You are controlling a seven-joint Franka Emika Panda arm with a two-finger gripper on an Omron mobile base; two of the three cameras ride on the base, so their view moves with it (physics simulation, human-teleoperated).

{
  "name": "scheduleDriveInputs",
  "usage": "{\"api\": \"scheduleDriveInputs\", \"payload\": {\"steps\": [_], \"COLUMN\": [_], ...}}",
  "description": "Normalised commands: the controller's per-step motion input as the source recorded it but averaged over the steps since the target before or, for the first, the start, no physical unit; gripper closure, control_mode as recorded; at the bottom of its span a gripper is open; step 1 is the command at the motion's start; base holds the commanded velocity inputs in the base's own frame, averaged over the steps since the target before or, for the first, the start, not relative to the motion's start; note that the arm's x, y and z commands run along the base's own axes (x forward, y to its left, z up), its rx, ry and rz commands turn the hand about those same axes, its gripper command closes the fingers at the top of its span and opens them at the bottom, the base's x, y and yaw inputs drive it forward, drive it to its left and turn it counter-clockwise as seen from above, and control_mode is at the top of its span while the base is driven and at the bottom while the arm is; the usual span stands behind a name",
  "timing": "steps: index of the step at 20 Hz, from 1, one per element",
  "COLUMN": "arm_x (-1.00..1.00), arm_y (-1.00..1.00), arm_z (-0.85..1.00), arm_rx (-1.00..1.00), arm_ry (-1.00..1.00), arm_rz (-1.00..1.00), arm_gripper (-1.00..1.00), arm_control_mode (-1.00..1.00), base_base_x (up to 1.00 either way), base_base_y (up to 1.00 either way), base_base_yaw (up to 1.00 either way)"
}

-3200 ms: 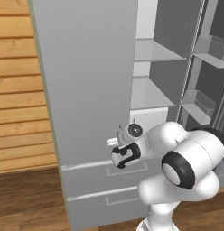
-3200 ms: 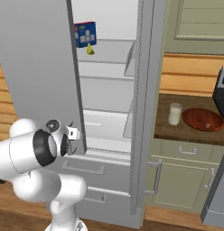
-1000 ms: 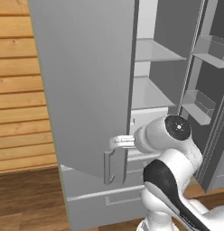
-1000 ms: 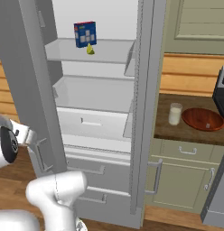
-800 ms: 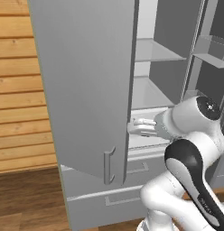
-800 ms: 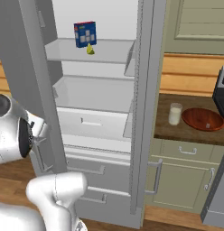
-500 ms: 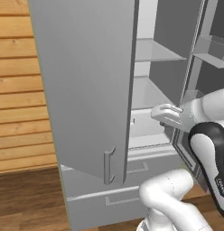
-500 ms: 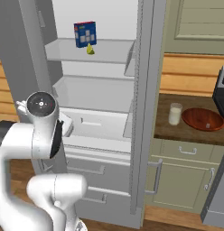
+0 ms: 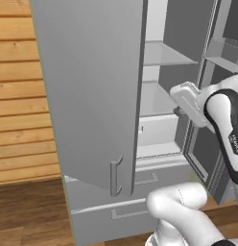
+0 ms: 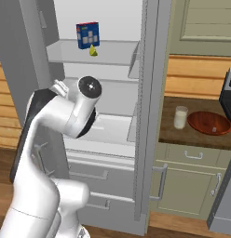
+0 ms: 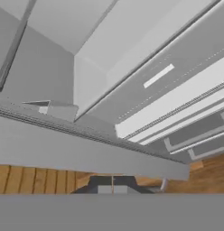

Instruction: Grab a lemon wedge from the fridge and one ice cube from the ice bowl, and put them in the glass of lemonade.

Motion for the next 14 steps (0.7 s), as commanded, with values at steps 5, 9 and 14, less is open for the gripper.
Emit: {"api": "scheduleDriveInputs", "payload": {"steps": [5, 9, 14], "arm_x": [0.9, 0.57, 0.64], "arm_y": [0.0, 0.22, 0.12], "arm_z": [0.03, -0.38, -0.23], "arm_rx": [0.17, 0.14, 0.14], "arm_ry": [0.21, 0.0, 0.08], "arm_rz": [-0.01, -0.01, 0.0], "arm_gripper": [-1.0, -1.0, -1.0], "arm_control_mode": [-1.0, -1.0, -1.0], "base_base_x": [0.0, 0.0, 0.0], "base_base_y": [0.0, 0.0, 0.0], "base_base_yaw": [0.0, 0.0, 0.0]}}
